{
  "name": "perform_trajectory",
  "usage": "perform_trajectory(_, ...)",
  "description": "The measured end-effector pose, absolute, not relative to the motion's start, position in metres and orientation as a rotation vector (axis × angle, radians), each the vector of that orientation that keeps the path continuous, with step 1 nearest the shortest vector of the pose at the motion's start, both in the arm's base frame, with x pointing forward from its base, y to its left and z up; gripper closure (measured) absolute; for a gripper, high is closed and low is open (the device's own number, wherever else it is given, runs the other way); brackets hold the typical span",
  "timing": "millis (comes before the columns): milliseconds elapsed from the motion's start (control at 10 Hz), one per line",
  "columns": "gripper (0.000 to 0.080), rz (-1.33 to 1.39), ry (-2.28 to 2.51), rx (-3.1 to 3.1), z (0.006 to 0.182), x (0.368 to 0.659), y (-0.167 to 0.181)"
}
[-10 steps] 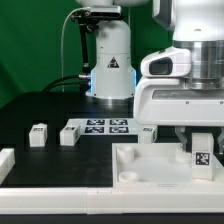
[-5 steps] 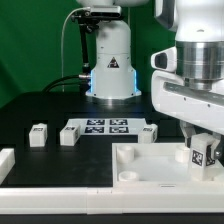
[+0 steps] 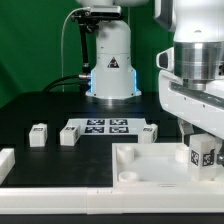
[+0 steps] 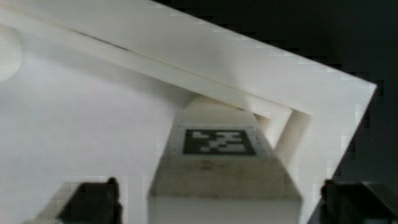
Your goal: Assemble one leg
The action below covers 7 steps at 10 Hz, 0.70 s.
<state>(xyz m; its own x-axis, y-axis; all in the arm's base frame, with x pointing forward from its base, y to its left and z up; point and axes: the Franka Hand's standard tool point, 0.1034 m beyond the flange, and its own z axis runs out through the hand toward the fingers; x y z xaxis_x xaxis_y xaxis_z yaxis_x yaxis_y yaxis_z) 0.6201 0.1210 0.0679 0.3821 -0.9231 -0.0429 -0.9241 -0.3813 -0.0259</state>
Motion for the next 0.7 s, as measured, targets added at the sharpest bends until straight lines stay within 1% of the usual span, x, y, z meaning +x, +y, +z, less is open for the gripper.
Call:
perform_trajectory(100,0.0170,0.018,1.621,-2.629,0.067,0.620,0.123)
perform_trajectory(400,0.0150,-0.011,0.854,-2.964,0.067,0.619,0.128)
perform_trajectory(500,0.0151,-0.019,0.585,-3.029,0.069,0.618,0.135)
perform_trajectory(700,0.0151,-0.030,0.118,-3.085,0.069,0.619,0.133)
